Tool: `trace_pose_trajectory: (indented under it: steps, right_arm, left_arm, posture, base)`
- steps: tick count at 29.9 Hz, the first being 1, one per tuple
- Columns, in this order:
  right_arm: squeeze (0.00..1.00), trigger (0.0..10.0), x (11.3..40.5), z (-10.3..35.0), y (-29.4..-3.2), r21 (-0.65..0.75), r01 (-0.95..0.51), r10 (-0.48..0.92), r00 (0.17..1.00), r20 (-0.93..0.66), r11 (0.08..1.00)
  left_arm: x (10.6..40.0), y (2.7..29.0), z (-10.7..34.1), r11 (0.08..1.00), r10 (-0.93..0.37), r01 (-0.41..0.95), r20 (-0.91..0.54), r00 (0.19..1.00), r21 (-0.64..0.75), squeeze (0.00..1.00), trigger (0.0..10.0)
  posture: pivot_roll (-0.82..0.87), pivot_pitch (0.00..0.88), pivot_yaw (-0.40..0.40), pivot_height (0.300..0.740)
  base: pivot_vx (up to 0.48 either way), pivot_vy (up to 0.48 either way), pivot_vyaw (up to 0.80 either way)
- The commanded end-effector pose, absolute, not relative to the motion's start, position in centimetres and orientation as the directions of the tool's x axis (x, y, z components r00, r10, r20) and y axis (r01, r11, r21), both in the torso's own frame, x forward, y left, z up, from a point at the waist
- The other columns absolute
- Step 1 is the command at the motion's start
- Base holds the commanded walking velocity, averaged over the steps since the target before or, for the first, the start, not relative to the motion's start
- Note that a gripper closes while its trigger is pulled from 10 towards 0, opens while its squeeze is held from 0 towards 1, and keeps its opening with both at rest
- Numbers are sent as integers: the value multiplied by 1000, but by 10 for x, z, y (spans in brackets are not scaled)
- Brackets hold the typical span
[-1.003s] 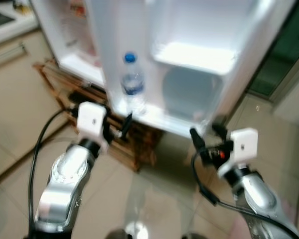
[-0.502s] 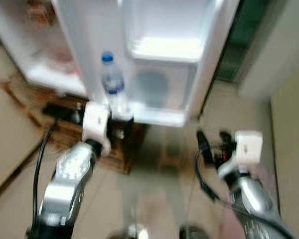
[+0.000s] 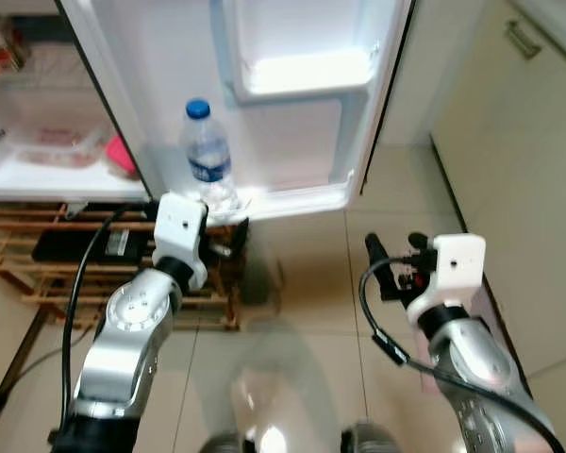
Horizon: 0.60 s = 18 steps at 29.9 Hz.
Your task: Restocking fridge
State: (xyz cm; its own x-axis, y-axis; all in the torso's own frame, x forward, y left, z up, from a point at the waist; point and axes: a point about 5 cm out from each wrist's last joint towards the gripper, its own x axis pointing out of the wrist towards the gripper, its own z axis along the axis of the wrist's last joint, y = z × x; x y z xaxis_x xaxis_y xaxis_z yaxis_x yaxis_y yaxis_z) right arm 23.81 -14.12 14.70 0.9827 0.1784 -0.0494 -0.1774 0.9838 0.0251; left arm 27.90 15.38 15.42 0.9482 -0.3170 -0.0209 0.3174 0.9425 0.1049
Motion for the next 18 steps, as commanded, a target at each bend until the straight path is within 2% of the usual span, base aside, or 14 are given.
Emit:
trace_pose_trajectory:
  steps: [1, 8, 18]
  right_arm:
    - [0, 10000, 237, 140, -142, 15, -196, 197, 977, -82, 980]
    - [0, 10000, 239, 142, -141, 22, -224, 225, 972, -66, 974]
    - [0, 10000, 247, 143, -139, 8, -246, 246, 968, -56, 969]
  left_arm:
    - [274, 154, 153, 940, -324, 325, -26, 946, 100, 0, 10000]
    - [266, 158, 150, 938, -327, 330, -41, 944, 103, 0, 10000]
    - [279, 155, 160, 945, -308, 305, 3, 951, 120, 0, 10000]
  posture:
    - [-3, 96, 69, 740]
    - [1, 66, 46, 740]
    - [6, 48, 34, 740]
  base:
    - [0, 480, 0]
    - [0, 480, 0]
    - [0, 480, 0]
